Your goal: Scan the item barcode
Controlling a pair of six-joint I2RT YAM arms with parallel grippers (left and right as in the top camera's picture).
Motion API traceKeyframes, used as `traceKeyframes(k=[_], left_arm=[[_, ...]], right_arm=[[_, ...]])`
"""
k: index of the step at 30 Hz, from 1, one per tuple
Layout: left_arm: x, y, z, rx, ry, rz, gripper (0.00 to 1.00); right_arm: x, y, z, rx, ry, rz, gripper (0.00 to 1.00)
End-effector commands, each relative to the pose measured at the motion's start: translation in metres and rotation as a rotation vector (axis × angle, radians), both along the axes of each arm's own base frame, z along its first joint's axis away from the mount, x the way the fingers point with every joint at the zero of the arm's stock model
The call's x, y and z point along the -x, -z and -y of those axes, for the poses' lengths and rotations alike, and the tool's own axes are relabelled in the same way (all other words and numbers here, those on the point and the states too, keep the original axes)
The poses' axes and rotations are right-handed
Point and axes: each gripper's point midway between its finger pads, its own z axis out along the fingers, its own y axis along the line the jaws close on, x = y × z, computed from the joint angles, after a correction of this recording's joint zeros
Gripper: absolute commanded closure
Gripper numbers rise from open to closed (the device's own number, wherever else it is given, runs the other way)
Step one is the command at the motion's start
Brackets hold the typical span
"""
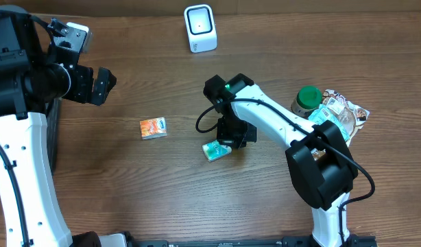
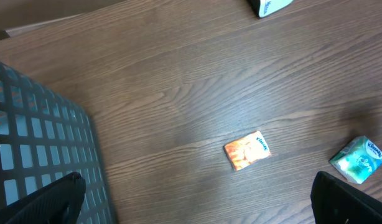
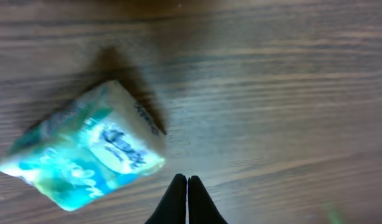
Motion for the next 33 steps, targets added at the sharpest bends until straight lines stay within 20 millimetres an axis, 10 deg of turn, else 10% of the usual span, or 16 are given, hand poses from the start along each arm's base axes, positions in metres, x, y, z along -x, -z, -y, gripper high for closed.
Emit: traceKeyframes(k=[1,27,33], left_arm=[[-0.001,-0.006,-0.001,-0.014,0.017,0.019,0.01],[-0.001,-0.006,-0.001,-0.014,0.017,0.019,0.00],[-0.001,-0.006,-0.001,-0.014,0.017,0.019,0.00]], right_arm=[[0.004,0.004,-0.013,-0.038,0.010,0.009,0.96],[0.031,0.027,-0.016,-0.022,-0.010,-0.039,0.96],[0.010,0.031,-0.032,-0.093,-0.050,0.049,0.96]])
